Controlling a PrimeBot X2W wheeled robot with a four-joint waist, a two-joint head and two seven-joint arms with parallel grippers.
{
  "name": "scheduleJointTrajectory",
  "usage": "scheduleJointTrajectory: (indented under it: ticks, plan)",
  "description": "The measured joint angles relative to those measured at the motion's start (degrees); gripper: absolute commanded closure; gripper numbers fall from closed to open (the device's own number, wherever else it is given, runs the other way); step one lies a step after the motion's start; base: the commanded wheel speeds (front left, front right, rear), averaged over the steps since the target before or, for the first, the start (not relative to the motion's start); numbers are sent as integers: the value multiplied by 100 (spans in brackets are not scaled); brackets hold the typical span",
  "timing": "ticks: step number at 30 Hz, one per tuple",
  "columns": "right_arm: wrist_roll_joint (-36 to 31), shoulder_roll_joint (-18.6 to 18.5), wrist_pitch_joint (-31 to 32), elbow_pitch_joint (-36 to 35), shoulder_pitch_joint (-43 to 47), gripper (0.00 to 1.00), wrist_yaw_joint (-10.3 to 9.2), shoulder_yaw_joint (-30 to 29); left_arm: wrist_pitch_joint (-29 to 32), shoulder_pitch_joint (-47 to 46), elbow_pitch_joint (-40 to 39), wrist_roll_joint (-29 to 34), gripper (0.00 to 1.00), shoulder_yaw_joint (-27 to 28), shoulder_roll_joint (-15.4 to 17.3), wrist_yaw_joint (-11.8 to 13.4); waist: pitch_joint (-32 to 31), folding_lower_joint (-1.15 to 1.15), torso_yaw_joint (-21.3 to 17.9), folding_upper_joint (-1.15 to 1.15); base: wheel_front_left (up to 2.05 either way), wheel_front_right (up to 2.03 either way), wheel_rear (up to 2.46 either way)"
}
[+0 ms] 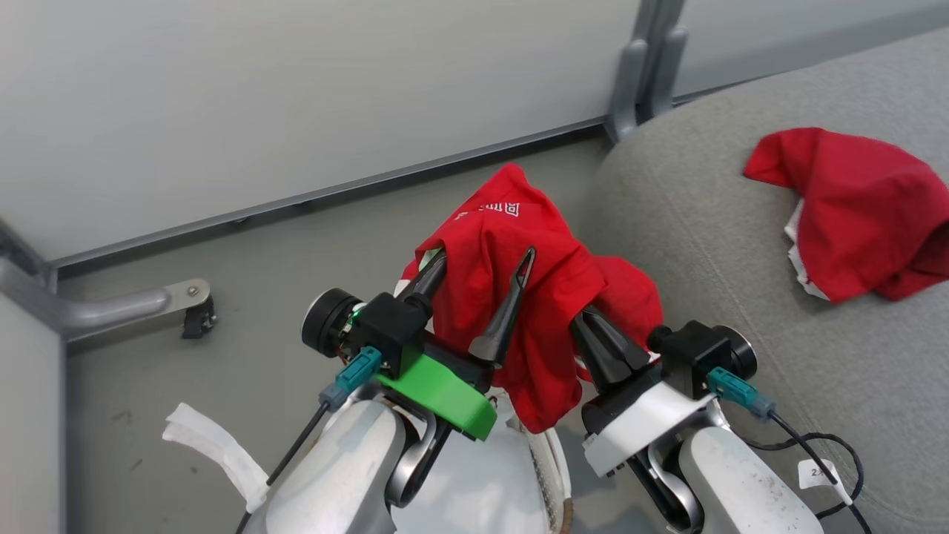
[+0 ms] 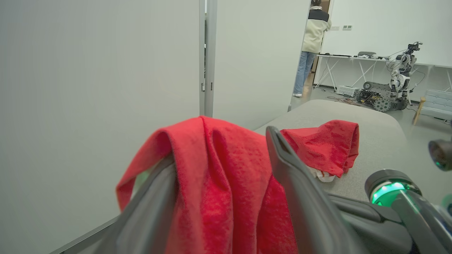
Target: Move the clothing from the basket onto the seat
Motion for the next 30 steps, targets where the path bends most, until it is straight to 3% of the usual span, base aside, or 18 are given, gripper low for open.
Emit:
scheduleJointTrajectory:
  ticks: [16,22,30]
  plan:
    - [-4,-1,0,-695,321,100,0,-419,0,165,412,236,0,318,76,-44,83,0,-1842,0,0,0,0]
    - [-64,-5,-1,-1043,524,100,0,-845,0,24,549,226,0,80,57,-52,201,0,-2209,0,0,0,0]
    - [-132,-3,-1,-1361,293,100,0,-1408,0,-203,583,135,0,-104,225,-52,601,0,-2317,0,0,0,0]
